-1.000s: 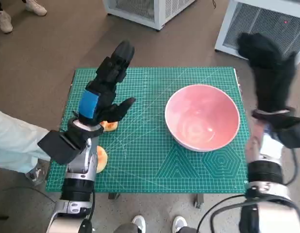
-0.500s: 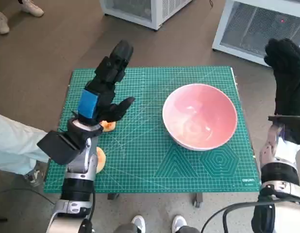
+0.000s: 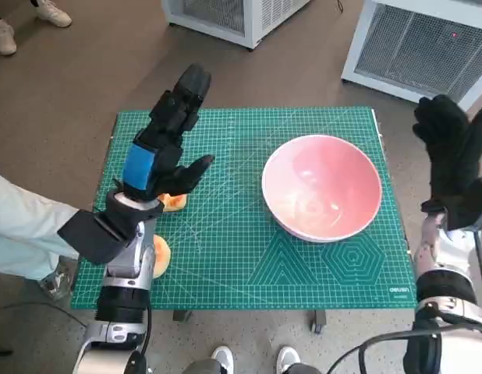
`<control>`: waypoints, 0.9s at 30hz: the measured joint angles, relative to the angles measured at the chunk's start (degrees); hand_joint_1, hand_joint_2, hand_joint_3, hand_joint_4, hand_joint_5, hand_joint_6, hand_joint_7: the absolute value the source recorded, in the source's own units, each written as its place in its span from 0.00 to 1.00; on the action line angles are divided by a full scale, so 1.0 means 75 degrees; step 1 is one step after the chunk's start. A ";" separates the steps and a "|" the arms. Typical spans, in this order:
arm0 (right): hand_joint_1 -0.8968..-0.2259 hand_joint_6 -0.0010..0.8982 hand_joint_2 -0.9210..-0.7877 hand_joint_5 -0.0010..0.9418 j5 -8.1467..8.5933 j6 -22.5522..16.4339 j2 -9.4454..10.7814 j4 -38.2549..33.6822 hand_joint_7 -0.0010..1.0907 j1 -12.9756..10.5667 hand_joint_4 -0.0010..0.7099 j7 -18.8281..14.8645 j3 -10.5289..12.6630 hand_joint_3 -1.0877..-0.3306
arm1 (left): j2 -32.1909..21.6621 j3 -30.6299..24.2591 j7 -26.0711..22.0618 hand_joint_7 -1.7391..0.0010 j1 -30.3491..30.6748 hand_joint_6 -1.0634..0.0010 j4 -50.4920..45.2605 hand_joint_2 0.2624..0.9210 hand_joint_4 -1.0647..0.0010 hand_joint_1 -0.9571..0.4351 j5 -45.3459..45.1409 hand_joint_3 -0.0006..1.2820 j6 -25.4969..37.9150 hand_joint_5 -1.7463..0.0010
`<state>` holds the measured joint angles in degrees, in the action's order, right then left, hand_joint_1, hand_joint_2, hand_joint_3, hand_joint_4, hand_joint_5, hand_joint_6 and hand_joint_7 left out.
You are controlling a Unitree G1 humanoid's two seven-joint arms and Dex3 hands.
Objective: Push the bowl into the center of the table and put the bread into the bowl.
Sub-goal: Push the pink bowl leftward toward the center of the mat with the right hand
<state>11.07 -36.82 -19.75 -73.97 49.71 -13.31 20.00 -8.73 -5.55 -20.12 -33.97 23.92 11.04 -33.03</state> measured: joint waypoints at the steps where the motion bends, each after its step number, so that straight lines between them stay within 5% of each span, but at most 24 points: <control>1: 0.38 0.17 0.00 0.01 -0.0007 0.0047 0.0050 -0.0013 0.23 -0.0018 0.25 0.0004 0.0002 0.32 | 0.0000 0.0000 -0.0001 0.97 0.0000 0.80 0.0000 1.00 0.85 0.19 0.0000 0.26 -0.0004 1.00; 17: 0.47 0.17 0.00 0.00 -0.0251 0.0795 0.0730 -0.0112 0.20 -0.0106 0.22 0.0004 -0.0050 0.27 | -0.0051 -0.0006 -0.0013 0.97 0.0168 0.80 -0.0260 1.00 0.84 0.19 0.0007 0.26 -0.0005 1.00; 27: 0.43 0.18 0.00 0.00 -0.0258 0.1146 0.1235 -0.0118 0.19 -0.0066 0.22 -0.0014 0.0013 0.24 | -0.0111 -0.0014 0.0105 0.96 0.0302 0.81 -0.0395 1.00 0.85 0.18 -0.0031 0.26 0.0023 1.00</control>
<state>9.13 -28.22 -10.49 -74.86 49.22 -13.42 20.10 -9.56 -5.66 -19.34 -31.70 20.96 10.81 -32.85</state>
